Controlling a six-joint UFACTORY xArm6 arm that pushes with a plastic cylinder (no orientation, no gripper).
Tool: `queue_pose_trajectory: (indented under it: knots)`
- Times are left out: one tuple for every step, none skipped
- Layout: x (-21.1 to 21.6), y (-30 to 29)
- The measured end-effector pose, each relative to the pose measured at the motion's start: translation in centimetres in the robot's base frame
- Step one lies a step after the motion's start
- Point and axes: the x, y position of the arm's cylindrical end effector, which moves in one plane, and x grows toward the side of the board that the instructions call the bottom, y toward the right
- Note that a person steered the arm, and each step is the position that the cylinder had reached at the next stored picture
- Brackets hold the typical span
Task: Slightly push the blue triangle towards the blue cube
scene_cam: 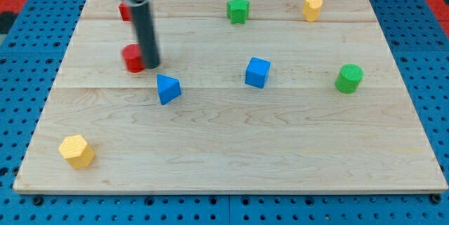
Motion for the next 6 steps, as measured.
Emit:
queue_pose_trajectory:
  knots:
    - [0.8, -0.6]
    - [5.2, -0.7]
    - [6.2, 4.9]
    - [4.8, 8.9]
    - [6.7, 9.7]
    - [6.9, 10.0]
